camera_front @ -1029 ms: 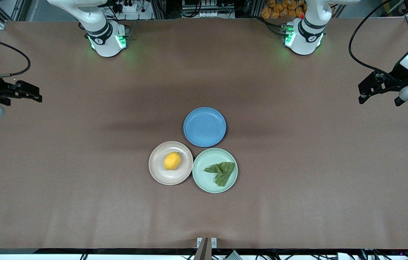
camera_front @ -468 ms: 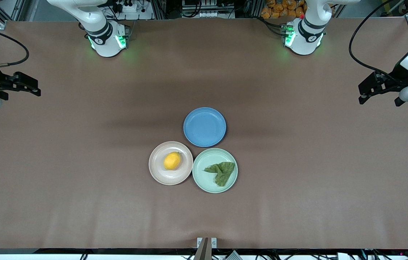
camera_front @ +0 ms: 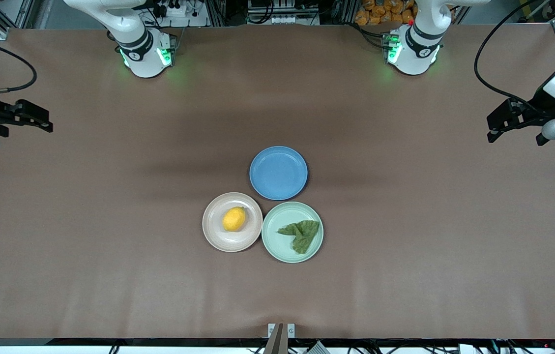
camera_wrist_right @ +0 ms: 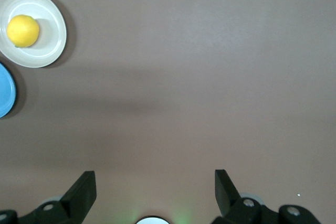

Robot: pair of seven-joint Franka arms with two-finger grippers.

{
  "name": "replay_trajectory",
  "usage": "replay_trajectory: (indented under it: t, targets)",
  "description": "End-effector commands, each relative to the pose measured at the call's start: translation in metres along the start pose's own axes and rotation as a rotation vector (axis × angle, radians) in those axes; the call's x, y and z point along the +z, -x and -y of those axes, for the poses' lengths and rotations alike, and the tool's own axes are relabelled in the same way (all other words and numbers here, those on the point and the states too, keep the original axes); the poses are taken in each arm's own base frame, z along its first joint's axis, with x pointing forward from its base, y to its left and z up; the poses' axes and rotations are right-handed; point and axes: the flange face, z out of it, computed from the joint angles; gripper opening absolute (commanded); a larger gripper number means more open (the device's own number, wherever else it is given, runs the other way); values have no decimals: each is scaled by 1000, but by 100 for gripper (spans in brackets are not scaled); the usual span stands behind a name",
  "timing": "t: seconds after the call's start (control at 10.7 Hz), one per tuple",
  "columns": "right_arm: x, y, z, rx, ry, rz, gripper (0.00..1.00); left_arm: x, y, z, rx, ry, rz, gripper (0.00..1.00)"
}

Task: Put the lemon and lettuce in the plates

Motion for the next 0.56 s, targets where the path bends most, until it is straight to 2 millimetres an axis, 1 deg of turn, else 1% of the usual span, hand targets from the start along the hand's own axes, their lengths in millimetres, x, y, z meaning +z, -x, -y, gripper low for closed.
replay_trajectory:
  t: [0.0,0.09,0.19,0.37,0.47]
  targets:
    - [-7,9,-22,51,11,-12,100,-5,1,3,24,-16,2,100]
    - [-9,12,-27,60,9,-17,100,-5,1,4,23,-16,4,100]
    - [-11,15,-27,61,9,-18,100,-5,1,3,23,-18,2,100]
    - [-13,17,-19,47,9,-14,100,-5,1,4,23,-18,2,100]
    - [-12,17,-18,45,9,-14,100,-5,1,3,25,-18,2,100]
